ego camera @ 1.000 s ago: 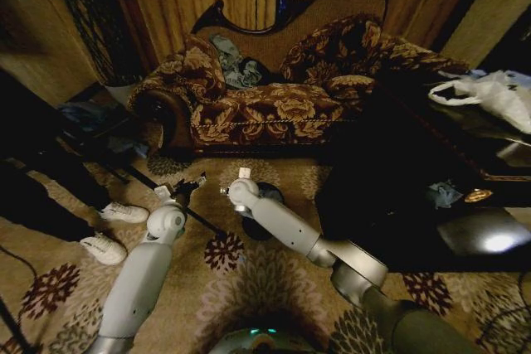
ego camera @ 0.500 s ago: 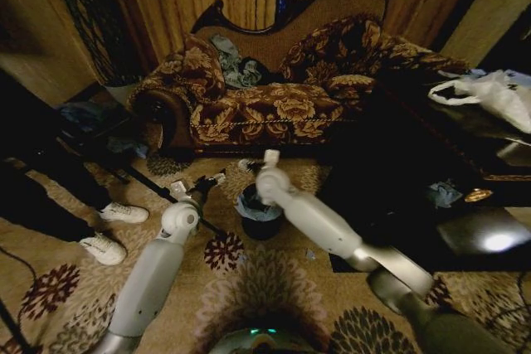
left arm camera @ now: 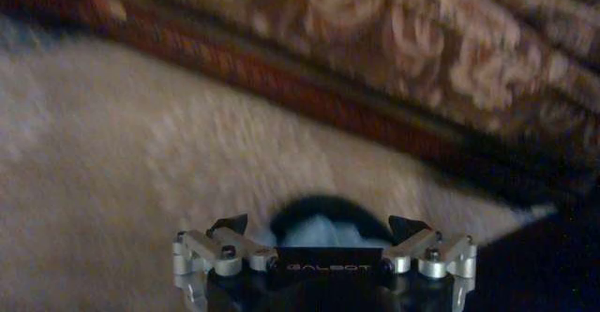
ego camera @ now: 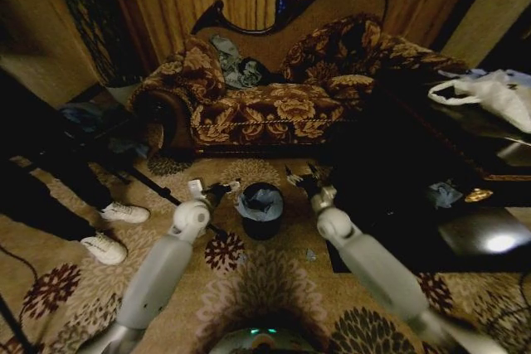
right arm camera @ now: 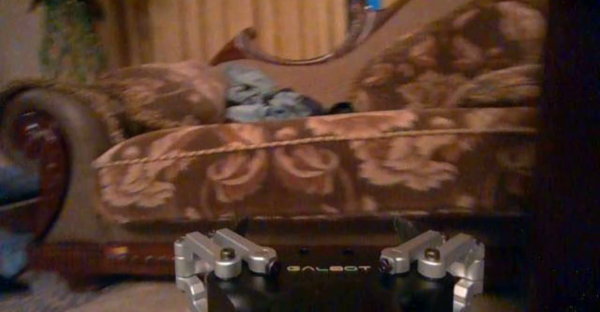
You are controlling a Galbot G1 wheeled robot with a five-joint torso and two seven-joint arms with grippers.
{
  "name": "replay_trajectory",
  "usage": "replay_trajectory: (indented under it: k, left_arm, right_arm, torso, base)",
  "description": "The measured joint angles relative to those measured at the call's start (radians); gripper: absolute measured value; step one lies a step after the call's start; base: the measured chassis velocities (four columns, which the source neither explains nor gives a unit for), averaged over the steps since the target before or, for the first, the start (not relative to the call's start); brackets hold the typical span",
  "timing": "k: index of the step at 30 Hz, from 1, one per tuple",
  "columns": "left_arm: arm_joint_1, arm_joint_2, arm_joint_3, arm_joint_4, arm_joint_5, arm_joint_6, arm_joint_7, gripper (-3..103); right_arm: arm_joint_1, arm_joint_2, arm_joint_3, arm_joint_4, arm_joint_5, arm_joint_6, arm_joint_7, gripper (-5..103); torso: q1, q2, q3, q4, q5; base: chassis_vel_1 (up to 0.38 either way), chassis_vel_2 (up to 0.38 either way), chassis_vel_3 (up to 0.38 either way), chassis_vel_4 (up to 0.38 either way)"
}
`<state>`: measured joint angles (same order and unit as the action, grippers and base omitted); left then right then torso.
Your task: Place a garbage bag over the trash bin.
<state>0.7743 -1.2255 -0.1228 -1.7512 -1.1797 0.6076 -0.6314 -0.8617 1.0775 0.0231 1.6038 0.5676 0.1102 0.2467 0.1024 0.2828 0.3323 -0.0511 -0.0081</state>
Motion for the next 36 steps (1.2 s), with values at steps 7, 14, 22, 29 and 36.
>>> replay_trajectory:
  k: [7,14,22,29,36]
  left_arm:
    - [-0.049,-0.043,0.110,0.126,0.105,-0.021,0.025,100]
    - [-0.045,-0.031,0.182,0.107,0.253,0.027,-0.065,100]
    - [-0.037,-0.031,0.191,0.013,0.134,0.036,-0.223,100]
    - [-0.001,-0.002,0.163,-0.015,0.061,0.036,-0.267,100]
    - [0.003,0.004,0.132,0.035,0.058,0.033,-0.246,101]
  right_arm:
    - [-0.086,0.036,0.111,0.015,-0.036,0.032,-0.042,100]
    - [-0.136,0.065,0.170,0.014,-0.082,0.069,-0.104,100]
    - [-0.142,0.068,0.167,-0.004,-0.068,0.074,-0.105,100]
    - [-0.117,0.073,0.135,-0.019,-0.055,0.065,-0.094,100]
    - [-0.105,0.076,0.119,-0.007,-0.045,0.039,-0.070,100]
  torso:
    - [0.000,0.000,0.000,0.0002,-0.0001]
    - [0.000,0.000,0.000,0.0004,-0.0001]
    - [0.000,0.000,0.000,0.0002,-0.0004]
    - [0.000,0.000,0.000,0.0004,-0.0006]
    - [0.000,0.000,0.000,0.0004,-0.0006]
  base:
    - [0.000,0.000,0.000,0.000]
    - [0.000,0.000,0.000,0.000]
    - [0.000,0.000,0.000,0.000]
    - [0.000,0.000,0.000,0.000]
    - [0.000,0.000,0.000,0.000]
